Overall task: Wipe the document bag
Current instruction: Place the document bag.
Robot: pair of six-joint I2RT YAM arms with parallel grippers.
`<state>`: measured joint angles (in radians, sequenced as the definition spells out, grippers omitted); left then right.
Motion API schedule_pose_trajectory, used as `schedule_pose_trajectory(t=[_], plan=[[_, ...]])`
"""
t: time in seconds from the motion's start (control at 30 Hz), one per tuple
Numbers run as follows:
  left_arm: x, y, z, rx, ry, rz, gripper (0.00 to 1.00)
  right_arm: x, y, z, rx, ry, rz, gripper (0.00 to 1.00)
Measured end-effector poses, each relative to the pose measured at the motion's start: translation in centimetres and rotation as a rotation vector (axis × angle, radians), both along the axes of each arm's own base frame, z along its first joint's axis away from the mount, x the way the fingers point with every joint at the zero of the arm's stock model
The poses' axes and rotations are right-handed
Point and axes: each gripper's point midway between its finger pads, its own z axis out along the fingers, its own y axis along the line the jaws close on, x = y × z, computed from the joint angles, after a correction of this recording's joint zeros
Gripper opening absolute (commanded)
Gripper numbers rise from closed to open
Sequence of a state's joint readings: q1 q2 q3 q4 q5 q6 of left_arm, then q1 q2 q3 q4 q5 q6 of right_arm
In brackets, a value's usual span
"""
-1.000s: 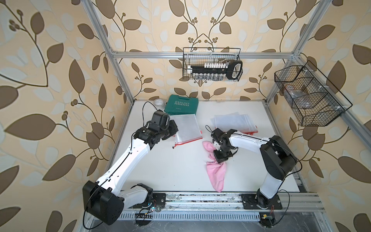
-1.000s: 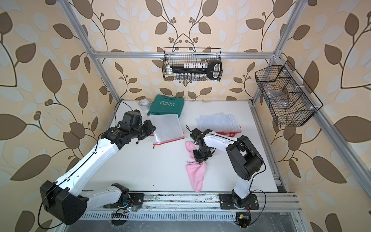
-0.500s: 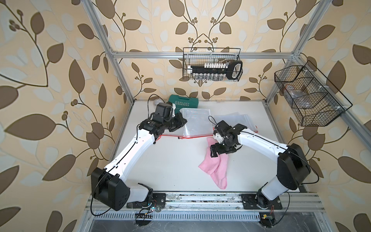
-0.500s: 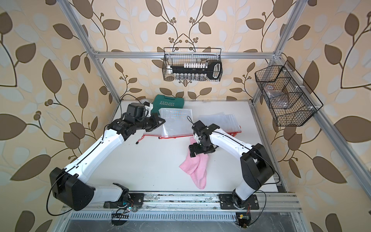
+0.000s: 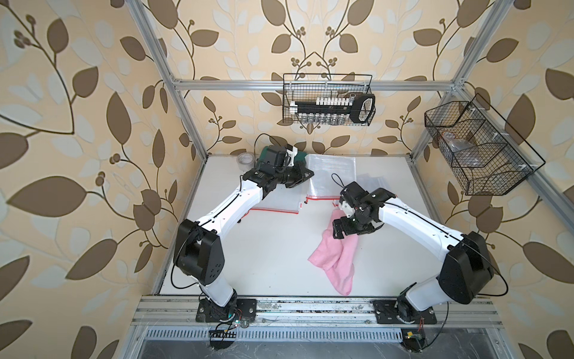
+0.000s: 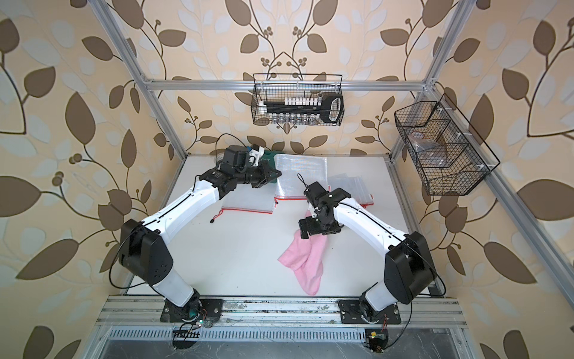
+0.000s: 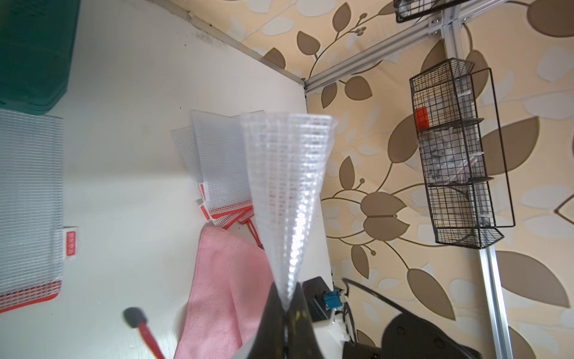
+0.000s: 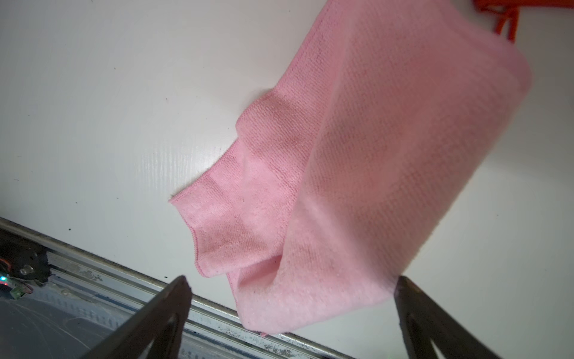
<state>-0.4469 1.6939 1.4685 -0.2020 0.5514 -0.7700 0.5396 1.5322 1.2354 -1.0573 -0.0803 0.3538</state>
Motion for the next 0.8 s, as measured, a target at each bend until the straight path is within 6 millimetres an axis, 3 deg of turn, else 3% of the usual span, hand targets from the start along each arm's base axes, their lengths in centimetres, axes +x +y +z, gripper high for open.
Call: schedule_pose_trajectory(t=[0.17,0.37,0.57,0.8], plan=[[1.4,-3.1,-4.1,-0.009,0.068,-0.062,0.0,0.5,-0.1,0.8,0.011,-0.004,-0.005,0.98],[2.5,-7.3,-7.9,-0.01,0.107,-0.134,0.0,0.9,-2.8,1.9,-0.026,-0.042,-0.066,0.98],[3.5,-8.9,-9.7,-0.017,0.124,-0.137,0.0,2.0,-4.7,2.4,-0.013,-0.056,-0.148,0.98],[6.4,-10.4,-12.2,-0.051,0.156,-0.092,0.0,2.4,-5.7,2.4,-0.015,-0.057,-0.179,0.98]])
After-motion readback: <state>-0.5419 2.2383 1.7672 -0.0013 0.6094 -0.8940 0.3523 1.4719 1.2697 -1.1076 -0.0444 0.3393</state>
